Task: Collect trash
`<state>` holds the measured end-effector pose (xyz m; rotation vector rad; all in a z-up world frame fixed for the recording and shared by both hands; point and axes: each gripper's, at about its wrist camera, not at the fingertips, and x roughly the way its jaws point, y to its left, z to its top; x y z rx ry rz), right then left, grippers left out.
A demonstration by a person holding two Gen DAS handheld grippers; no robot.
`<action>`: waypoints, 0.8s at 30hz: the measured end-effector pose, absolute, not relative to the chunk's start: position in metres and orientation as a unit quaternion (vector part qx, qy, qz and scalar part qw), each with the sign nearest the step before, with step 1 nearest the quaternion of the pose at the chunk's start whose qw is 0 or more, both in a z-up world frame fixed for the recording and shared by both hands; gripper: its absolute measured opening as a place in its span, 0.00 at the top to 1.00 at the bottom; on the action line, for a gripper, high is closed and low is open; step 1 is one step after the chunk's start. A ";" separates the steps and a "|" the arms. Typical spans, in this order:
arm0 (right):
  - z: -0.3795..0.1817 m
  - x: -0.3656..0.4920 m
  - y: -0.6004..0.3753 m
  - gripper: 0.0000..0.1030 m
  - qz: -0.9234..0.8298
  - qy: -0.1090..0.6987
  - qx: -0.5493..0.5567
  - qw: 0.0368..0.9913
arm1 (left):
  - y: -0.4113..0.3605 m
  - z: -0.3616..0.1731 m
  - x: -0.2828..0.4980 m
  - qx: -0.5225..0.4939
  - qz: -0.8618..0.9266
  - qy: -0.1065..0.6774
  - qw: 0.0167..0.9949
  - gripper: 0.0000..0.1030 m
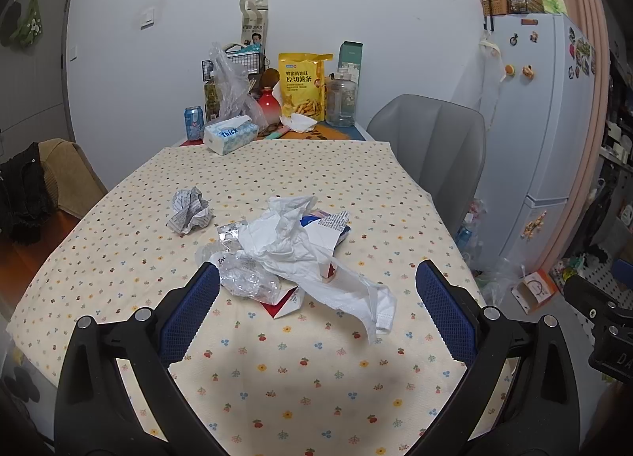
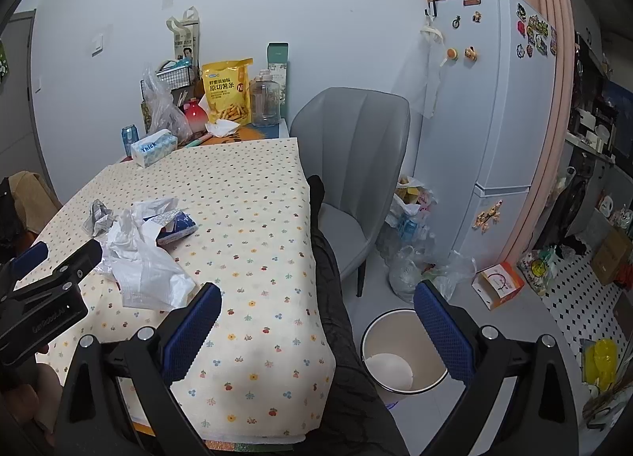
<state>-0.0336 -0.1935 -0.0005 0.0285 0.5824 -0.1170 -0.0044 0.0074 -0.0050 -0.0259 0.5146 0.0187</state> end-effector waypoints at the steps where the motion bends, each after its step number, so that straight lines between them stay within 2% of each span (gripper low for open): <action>1: 0.000 -0.034 -0.194 0.07 -0.058 0.287 0.014 0.956 | 0.007 -0.005 -0.005 -0.013 0.009 0.254 0.967 0.04; 24: 0.004 -0.038 -0.190 0.07 -0.074 0.272 0.005 0.960 | 0.012 -0.006 -0.005 -0.015 0.013 0.256 0.966 0.04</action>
